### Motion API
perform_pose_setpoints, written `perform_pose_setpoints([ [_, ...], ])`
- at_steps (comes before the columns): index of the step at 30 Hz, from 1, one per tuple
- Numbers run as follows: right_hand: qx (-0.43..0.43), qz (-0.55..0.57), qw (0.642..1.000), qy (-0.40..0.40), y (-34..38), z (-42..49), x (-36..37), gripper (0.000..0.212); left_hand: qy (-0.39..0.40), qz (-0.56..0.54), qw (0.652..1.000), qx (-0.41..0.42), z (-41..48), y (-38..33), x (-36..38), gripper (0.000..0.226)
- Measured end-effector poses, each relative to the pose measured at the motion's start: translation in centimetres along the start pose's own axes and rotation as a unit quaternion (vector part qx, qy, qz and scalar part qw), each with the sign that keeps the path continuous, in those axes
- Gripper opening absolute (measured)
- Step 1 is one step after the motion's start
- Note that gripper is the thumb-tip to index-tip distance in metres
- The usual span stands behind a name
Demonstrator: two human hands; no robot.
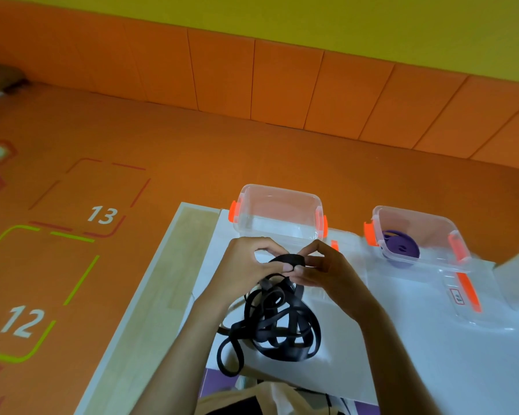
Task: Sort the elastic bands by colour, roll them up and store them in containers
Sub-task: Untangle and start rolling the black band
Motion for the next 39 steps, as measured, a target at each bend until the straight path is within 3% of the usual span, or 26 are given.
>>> perform_pose_setpoints([
  [7,-0.021,-0.101,0.995,0.003,0.2,0.8,-0.1,0.023,0.032,0.069,0.997,-0.02,0.2,1.1,0.1,0.024],
  [14,-0.01,-0.026,0.999,-0.031,0.3,0.9,-0.2,0.019,0.003,0.003,0.999,-0.037,0.8,1.6,-0.2,0.019],
  [16,-0.021,-0.135,0.99,-0.041,0.1,1.1,-0.3,0.021,0.018,0.069,0.997,-0.013,1.1,1.6,-0.2,0.018],
  [19,-0.084,-0.432,0.895,-0.073,0.6,1.8,0.0,0.029,0.052,0.204,0.977,0.028,1.4,1.2,0.6,0.016],
  [21,-0.106,-0.475,0.87,-0.082,1.1,2.0,0.6,0.026,0.052,0.234,0.97,0.04,1.5,1.0,1.1,0.015],
  [25,-0.116,-0.385,0.909,-0.113,0.9,2.0,-0.2,0.02,0.015,0.135,0.991,0.021,1.6,1.3,0.0,0.018],
  [27,-0.082,-0.297,0.943,-0.126,0.5,2.1,-0.8,0.021,0.008,0.125,0.992,0.023,1.7,1.4,-0.5,0.021],
  [29,-0.072,-0.269,0.953,-0.123,0.1,2.4,-0.5,0.023,0.006,0.127,0.992,0.017,1.7,1.6,-1.0,0.02],
  [31,-0.115,-0.345,0.926,-0.103,-0.1,2.7,0.1,0.022,0.008,0.186,0.982,0.032,1.8,1.7,-1.0,0.016],
  [34,-0.168,-0.508,0.838,-0.106,0.1,2.8,0.8,0.033,0.015,0.268,0.96,0.08,1.8,1.5,0.1,0.011],
  [35,-0.173,-0.509,0.836,-0.11,0.3,3.0,0.7,0.032,0.012,0.262,0.961,0.089,1.8,1.4,0.4,0.013],
  [39,-0.14,-0.367,0.912,-0.119,0.5,3.0,-0.5,0.031,-0.03,0.088,0.993,0.068,1.5,1.7,-0.2,0.019],
])
Point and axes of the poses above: each hand's wrist, its own z-axis towards the middle knuckle, its own x-axis out of the palm, y = z × x, the point moved 5 cm from there along z, towards the middle knuckle, and after that the axes turned 7 degrees about -z, right-handed, at the moved point
